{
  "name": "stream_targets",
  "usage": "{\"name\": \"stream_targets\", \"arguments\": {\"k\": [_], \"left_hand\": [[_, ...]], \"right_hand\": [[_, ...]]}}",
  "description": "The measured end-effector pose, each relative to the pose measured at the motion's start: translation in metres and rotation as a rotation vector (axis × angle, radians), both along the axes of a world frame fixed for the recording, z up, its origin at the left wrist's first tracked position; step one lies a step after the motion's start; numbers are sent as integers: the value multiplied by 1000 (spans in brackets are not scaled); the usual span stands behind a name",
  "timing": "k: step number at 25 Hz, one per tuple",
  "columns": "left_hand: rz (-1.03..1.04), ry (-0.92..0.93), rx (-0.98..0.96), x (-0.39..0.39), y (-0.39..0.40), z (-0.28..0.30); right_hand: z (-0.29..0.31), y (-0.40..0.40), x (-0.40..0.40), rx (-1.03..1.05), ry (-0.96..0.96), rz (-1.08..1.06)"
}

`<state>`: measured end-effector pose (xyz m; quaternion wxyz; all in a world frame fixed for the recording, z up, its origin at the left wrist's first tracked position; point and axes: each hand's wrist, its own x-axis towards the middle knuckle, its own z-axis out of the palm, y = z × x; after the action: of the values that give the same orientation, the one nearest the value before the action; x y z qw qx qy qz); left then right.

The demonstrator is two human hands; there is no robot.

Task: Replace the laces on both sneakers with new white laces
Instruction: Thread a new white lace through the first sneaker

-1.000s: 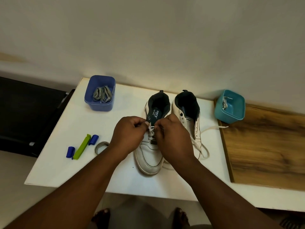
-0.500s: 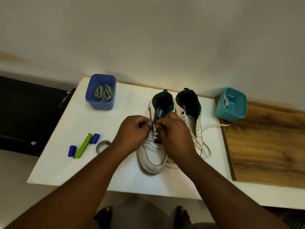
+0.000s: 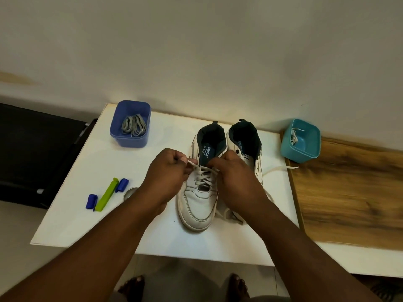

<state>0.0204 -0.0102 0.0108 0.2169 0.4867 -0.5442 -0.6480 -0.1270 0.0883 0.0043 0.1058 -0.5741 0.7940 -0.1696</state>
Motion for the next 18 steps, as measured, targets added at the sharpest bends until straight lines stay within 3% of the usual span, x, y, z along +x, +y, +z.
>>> {"name": "stream_targets", "arguments": {"k": [2, 4, 5, 6, 8, 10, 12, 13, 15, 18], "left_hand": [[141, 195, 170, -4, 4, 8], [370, 536, 319, -3, -2, 20], [481, 652, 328, 1, -7, 25], [556, 635, 235, 5, -12, 29], [460, 203, -238, 15, -19, 24], [-25, -229, -621, 17, -7, 10], [-371, -454, -675, 12, 7, -13], [-375, -496, -712, 9, 7, -19], [-126, -448, -783, 8, -3, -14], [716, -20, -588, 27, -33, 4]], "right_hand": [[1, 0, -1, -2, 32, -2], [0, 0, -2, -21, 58, -11], [0, 1, -2, -25, 62, -16], [0, 1, -2, -28, 62, -19], [-1, 1, -1, -28, 62, -16], [-1, 1, -1, -27, 70, -14], [0, 0, 1, -17, 77, -20], [-1, 1, 1, -13, 78, -23], [-1, 2, -1, -19, 66, -27], [-1, 3, -3, -15, 56, -27]]}}
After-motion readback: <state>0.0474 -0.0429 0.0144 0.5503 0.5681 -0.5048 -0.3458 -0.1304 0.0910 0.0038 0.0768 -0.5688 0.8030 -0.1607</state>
